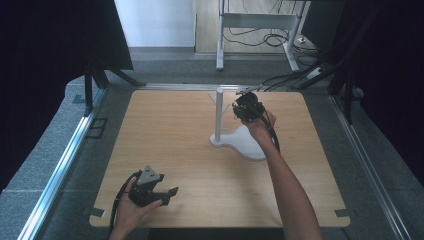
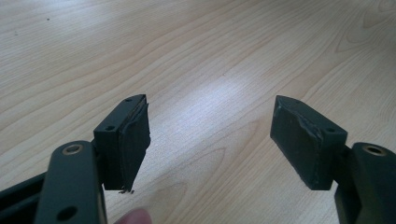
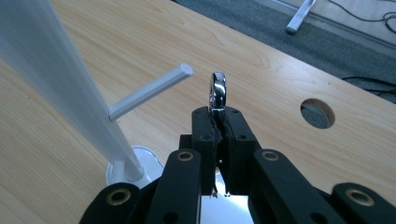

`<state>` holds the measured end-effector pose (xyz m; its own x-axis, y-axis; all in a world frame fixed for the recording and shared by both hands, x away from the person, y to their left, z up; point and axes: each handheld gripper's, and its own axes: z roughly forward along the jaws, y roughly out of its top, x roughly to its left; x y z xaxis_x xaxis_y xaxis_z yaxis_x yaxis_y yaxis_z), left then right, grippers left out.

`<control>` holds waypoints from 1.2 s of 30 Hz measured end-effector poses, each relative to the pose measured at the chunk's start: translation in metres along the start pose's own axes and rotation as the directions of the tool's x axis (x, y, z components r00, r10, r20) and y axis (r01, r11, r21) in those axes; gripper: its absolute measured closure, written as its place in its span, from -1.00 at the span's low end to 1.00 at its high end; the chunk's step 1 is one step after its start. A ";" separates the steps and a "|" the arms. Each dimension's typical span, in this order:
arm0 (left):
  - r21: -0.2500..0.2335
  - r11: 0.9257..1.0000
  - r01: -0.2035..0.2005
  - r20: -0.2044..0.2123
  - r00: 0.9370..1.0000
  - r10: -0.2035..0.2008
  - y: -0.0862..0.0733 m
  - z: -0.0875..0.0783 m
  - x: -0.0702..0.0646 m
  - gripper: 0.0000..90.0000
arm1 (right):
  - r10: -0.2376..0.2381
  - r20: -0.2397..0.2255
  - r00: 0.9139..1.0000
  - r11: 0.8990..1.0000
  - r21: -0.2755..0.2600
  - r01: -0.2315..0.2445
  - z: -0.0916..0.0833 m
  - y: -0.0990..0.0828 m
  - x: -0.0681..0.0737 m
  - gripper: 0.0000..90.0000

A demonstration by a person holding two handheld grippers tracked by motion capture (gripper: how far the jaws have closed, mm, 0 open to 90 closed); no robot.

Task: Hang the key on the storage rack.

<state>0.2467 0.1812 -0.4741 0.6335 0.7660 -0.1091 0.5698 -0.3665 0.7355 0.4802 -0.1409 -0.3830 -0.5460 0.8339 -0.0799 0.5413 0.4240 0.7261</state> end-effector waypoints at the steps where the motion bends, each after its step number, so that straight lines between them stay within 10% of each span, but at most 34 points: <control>1: -0.001 1.000 0.001 0.000 1.000 -0.001 0.000 0.000 0.000 -0.36 | 0.000 0.000 1.000 1.000 0.000 0.000 0.000 0.000 0.000 0.88; 36: 0.003 1.000 -0.002 0.002 1.000 0.002 0.000 0.000 0.000 -0.36 | -0.067 0.039 0.997 0.998 0.001 0.067 0.003 0.009 0.020 0.88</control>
<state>0.2467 0.1811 -0.4744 0.6356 0.7643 -0.1086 0.5700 -0.3697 0.7338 0.4761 -0.1191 -0.3806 -0.5560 0.8166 -0.1548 0.5039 0.4793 0.7186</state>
